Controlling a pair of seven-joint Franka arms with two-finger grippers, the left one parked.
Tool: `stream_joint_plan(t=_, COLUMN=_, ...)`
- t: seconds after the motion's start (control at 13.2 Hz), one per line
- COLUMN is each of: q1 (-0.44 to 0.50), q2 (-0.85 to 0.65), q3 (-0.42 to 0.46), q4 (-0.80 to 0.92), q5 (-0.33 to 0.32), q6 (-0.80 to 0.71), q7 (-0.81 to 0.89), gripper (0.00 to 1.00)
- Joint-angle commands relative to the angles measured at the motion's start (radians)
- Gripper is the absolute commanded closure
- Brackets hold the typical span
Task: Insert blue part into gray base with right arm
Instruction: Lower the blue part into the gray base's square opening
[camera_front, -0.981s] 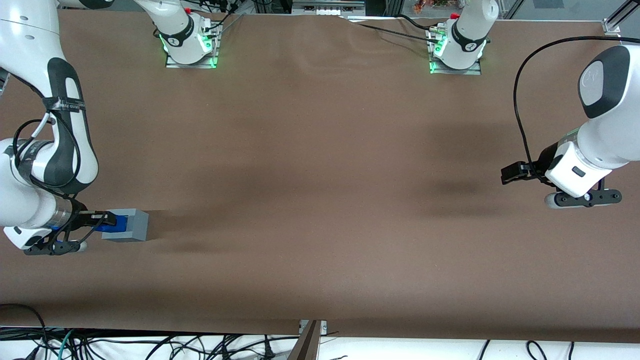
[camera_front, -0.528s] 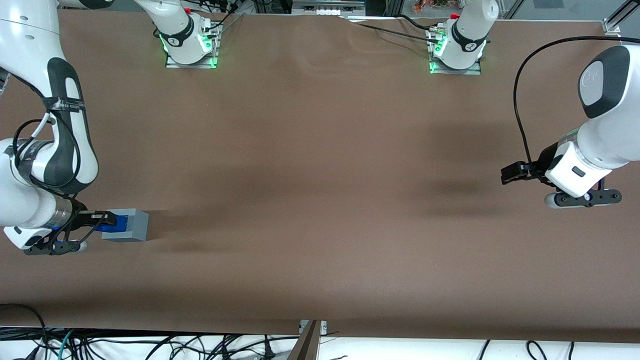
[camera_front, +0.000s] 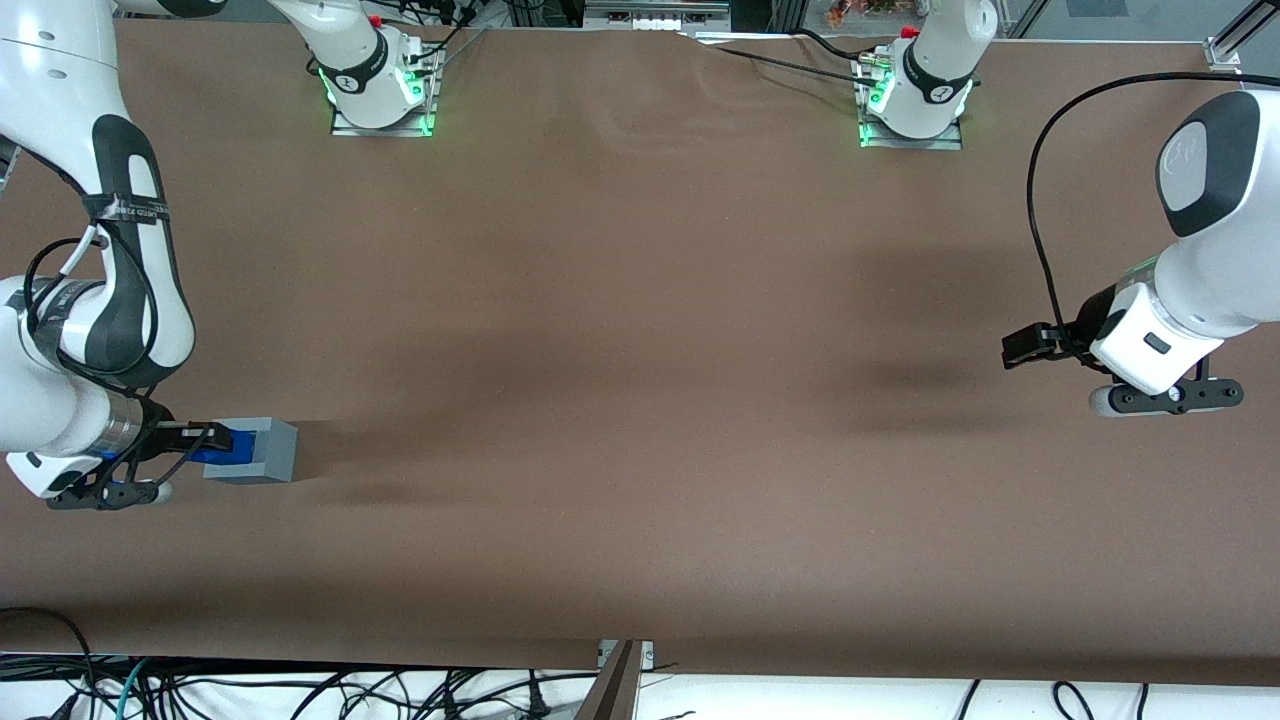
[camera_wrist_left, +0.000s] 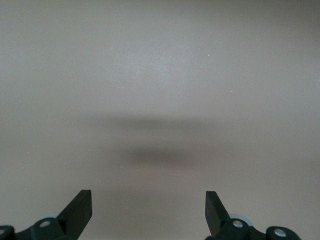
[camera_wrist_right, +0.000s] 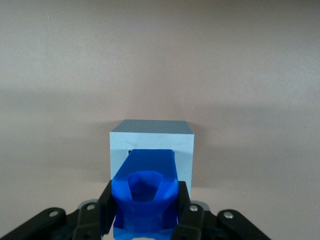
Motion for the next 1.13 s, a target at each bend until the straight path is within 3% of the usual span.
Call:
stream_joint_plan(t=0.0, q1=-0.002, q2=0.035, q3=0.005, q4=-0.039, q5=0.015, q6=0.047, q7=0.025, gripper=0.65)
stream_joint_plan(t=1.06, q1=-0.002, q2=0.058, q3=0.005, q4=-0.050, q5=0.043, q6=0.067, q7=0.034, gripper=0.64)
